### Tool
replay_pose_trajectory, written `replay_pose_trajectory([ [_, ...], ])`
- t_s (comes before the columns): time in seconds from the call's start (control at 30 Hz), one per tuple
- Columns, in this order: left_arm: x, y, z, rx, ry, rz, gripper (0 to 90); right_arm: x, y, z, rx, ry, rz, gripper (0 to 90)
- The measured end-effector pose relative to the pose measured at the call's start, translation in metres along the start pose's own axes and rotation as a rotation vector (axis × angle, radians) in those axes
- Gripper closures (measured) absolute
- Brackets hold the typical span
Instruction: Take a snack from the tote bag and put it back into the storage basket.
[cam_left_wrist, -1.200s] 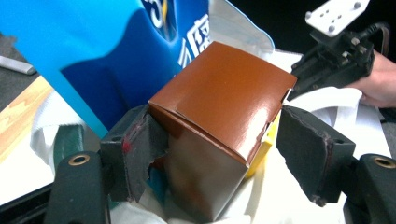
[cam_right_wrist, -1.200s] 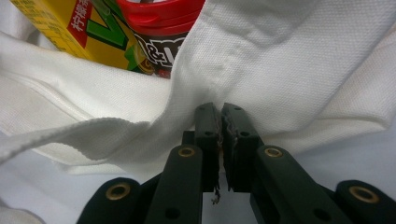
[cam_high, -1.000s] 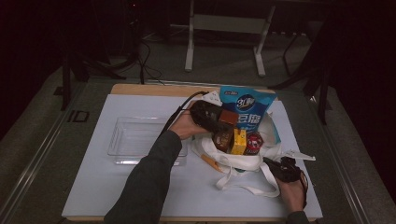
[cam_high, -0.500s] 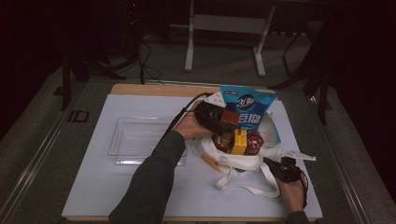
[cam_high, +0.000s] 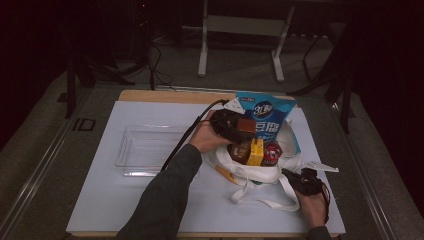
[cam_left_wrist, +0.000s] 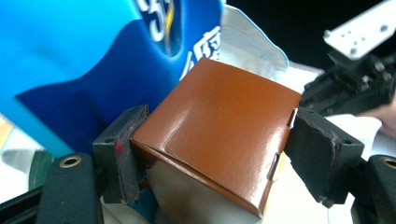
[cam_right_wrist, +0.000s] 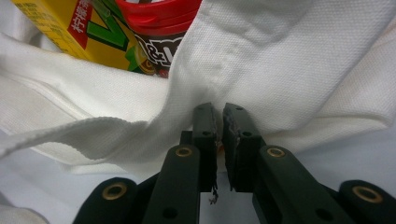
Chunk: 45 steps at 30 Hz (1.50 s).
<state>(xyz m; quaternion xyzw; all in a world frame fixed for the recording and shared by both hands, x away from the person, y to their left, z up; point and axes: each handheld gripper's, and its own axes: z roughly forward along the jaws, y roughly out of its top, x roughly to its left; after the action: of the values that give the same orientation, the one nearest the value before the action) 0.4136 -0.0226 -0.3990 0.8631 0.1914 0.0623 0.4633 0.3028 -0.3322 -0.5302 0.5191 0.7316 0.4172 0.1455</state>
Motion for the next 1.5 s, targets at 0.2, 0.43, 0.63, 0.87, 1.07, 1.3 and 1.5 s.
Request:
replay_pose_trajectory([
  [0.2,-0.011,0.006,0.004,0.024,0.071,-0.043,25.8,0.000,0.000,0.000,0.001,-0.004,-0.003,83.2],
  [0.43,-0.009,0.001,0.000,0.031,0.027,0.069,26.7,0.000,0.000,0.000,-0.001,0.000,-0.002,82.9],
  [0.63,-0.005,-0.002,-0.003,0.022,-0.015,0.139,29.1,0.000,0.000,0.000,-0.001,0.003,0.000,82.9],
  [0.87,-0.005,-0.003,-0.005,0.020,-0.099,0.195,35.1,-0.001,0.000,0.001,-0.003,0.004,0.001,82.4],
  [1.07,-0.006,-0.003,0.003,0.052,-0.096,0.208,34.1,-0.001,0.000,0.001,-0.002,0.003,0.002,82.3],
  [1.3,-0.005,-0.006,0.011,0.036,-0.108,0.194,33.7,-0.002,-0.001,0.001,-0.003,0.011,0.008,82.0],
  [1.5,-0.001,-0.015,0.013,-0.036,-0.141,0.128,33.5,-0.002,-0.001,0.000,-0.003,0.013,0.011,81.6],
])
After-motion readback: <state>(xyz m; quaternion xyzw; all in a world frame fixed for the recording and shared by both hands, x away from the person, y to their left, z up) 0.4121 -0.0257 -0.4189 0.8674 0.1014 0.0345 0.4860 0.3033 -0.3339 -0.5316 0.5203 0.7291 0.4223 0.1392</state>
